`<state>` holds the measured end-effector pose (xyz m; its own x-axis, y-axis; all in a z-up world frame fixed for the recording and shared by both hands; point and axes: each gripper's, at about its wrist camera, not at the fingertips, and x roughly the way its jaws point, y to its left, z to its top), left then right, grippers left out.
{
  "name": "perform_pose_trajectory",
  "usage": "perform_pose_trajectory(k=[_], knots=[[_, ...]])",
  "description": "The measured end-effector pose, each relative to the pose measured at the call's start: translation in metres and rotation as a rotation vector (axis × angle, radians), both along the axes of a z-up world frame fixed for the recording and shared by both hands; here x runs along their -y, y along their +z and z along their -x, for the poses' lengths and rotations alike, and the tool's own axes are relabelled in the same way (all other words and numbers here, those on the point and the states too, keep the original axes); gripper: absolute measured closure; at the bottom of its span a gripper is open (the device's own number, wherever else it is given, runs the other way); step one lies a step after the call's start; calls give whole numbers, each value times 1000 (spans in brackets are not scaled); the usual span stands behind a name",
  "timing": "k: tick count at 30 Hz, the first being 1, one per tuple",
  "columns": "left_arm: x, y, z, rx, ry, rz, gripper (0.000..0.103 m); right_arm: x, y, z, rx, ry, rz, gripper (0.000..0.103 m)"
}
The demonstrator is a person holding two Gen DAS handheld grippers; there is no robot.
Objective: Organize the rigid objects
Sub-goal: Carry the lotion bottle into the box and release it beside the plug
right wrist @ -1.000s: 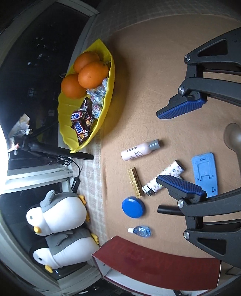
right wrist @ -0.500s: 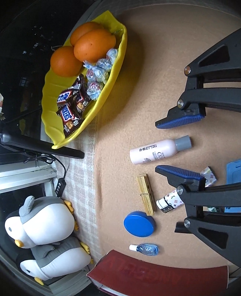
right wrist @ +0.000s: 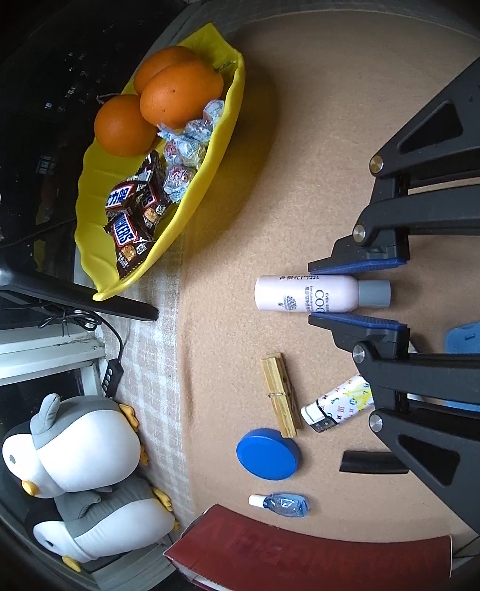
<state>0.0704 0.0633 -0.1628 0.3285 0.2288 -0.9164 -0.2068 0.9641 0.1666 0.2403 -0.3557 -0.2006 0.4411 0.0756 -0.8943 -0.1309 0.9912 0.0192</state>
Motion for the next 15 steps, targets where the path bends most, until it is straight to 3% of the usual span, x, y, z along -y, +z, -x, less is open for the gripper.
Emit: perform_pose_trajectory(k=[7, 15], knots=[[-5, 0, 3, 28, -6, 39, 89, -19, 40, 31, 75, 23, -32, 85], [-13, 1, 7, 68, -6, 121, 89, -87, 100, 83, 178, 168, -110, 85]])
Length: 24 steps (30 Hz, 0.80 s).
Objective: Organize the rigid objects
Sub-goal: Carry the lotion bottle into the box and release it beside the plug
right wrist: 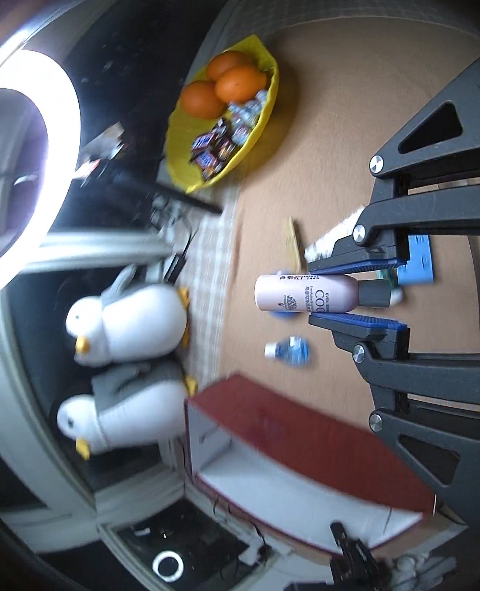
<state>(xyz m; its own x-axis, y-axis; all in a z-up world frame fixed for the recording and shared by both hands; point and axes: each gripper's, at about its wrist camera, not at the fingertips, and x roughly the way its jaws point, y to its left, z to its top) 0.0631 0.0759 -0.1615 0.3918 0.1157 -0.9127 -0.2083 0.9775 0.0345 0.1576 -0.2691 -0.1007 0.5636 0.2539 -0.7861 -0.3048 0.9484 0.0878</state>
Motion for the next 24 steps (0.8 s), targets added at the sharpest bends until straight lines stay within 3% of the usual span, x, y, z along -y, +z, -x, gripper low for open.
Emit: perform_pose_trajectory(k=[6, 12, 24], knots=[[-7, 0, 3, 26, 3, 58, 89, -64, 28, 38, 42, 129, -38, 85], [-13, -1, 3, 43, 1, 90, 89, -117, 31, 63, 38, 235, -48, 85], [-17, 1, 5, 65, -17, 111, 89, -185, -3, 82, -27, 319, 17, 85]])
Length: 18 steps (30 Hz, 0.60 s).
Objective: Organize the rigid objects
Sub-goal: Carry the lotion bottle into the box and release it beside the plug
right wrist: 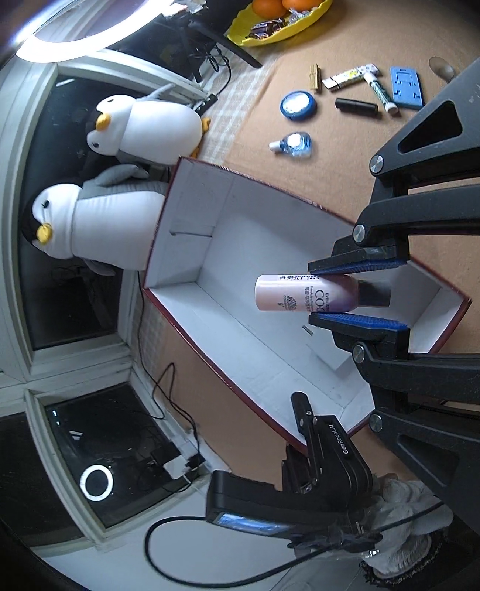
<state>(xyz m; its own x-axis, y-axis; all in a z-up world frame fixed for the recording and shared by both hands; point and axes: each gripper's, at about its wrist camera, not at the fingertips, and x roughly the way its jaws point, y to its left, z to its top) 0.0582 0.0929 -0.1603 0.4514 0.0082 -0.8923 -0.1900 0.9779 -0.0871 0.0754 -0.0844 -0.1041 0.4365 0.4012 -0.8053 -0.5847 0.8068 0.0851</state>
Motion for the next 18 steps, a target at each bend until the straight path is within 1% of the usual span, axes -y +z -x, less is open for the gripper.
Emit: perform_pose_trajectory(k=[8, 9, 10, 18], knots=[[0, 5, -1, 19, -7, 3, 89, -14, -19, 0, -22, -3, 48, 85], [0, 6, -1, 22, -8, 1, 90, -16, -20, 0, -23, -5, 52, 85], [1, 6, -1, 25, -8, -1, 92, -17, -21, -1, -24, -6, 59, 85], [1, 7, -2, 31, -8, -13, 94, -19, -26, -4, -30, -21, 79, 85]])
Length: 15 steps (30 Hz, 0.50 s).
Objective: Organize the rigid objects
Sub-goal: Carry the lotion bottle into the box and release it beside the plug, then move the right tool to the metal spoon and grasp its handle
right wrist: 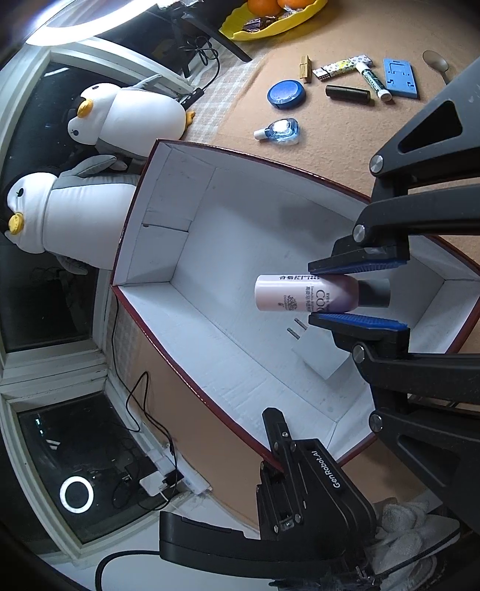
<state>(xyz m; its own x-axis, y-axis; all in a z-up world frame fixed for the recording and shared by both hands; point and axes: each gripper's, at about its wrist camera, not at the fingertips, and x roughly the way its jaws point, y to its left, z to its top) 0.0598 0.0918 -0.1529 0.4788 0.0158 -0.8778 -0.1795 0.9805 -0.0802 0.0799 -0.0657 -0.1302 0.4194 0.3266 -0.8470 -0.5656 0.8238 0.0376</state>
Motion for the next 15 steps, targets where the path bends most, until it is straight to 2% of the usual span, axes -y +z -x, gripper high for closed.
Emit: perform_pose_trajectory(k=[2, 4, 11, 15], knots=[[1, 0, 1, 1, -2, -9, 94, 0, 0, 0, 2, -3, -5, 80], [1, 0, 1, 0, -3, -10, 94, 2, 2, 1, 0, -6, -21, 70], [1, -1, 0, -4, 0, -15, 94, 30, 22, 5, 8, -59, -117, 67], [1, -2, 0, -6, 1, -17, 94, 75, 30, 12, 9, -144, -174, 66]])
